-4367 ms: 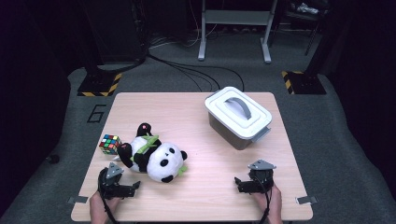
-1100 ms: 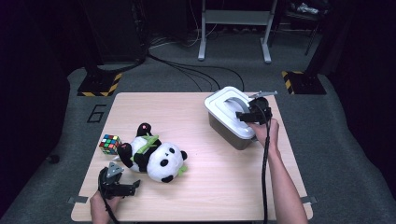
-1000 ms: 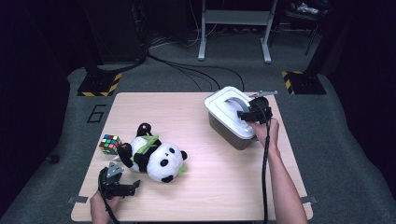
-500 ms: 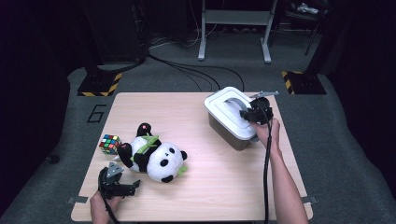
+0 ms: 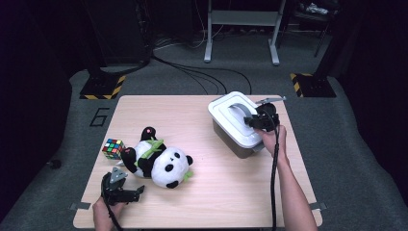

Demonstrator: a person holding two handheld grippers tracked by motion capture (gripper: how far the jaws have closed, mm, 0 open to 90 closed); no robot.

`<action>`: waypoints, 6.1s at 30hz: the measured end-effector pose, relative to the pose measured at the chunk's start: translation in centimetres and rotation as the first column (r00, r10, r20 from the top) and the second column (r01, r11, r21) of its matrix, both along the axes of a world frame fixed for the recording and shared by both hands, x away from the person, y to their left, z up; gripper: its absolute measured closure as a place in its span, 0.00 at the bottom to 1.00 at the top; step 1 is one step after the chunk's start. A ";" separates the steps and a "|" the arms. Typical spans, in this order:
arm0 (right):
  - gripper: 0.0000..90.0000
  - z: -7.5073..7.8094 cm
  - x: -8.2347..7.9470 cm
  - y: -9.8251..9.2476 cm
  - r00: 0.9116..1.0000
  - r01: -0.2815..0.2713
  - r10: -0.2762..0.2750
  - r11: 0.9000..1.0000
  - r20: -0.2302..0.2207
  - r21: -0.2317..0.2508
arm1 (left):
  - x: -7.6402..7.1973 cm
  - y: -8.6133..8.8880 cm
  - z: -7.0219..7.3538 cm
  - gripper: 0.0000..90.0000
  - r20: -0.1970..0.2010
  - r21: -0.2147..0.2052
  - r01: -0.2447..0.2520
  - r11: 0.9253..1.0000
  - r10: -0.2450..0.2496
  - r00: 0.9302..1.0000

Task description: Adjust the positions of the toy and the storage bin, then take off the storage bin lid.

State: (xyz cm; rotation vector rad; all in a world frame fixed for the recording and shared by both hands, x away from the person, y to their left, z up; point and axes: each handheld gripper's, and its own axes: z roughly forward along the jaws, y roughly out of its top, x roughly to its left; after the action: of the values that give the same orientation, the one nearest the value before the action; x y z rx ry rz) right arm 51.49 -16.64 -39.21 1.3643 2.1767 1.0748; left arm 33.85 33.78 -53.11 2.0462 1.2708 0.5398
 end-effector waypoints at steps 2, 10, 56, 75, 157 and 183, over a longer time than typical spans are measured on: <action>0.74 0.0 -0.2 0.3 1.000 -0.007 0.007 1.000 -0.001 0.004 | 0.0 0.0 0.0 0.01 0.000 0.000 0.000 1.000 0.000 1.000; 0.74 0.0 -1.2 1.3 0.999 -0.032 0.032 0.999 -0.012 0.013 | 0.0 0.0 0.0 0.01 0.001 -0.002 -0.002 1.000 0.002 1.000; 0.73 -0.4 -5.8 10.0 0.993 -0.117 0.117 0.991 -0.004 0.067 | 0.0 0.0 0.0 0.01 0.004 0.004 0.002 1.000 -0.002 1.000; 0.72 1.8 -3.6 12.1 0.987 -0.153 0.155 0.987 0.047 -0.052 | 0.0 0.0 0.0 0.01 0.007 0.004 0.000 1.000 0.000 1.000; 0.74 6.8 -5.4 -0.7 0.975 0.083 -0.081 0.997 0.205 -0.001 | 0.0 -0.1 -0.1 0.01 0.013 -0.004 -0.010 1.000 0.010 1.000; 0.74 4.4 -3.9 -5.8 0.957 0.244 -0.240 0.970 0.161 -0.005 | 0.0 0.0 -0.1 0.01 0.008 -0.003 -0.010 1.000 0.010 1.000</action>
State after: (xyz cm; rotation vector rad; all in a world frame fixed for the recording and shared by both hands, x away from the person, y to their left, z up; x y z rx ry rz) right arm 47.58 -22.42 -34.81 1.4371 1.8482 1.0218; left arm 33.85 33.73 -53.16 2.0340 1.2773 0.5504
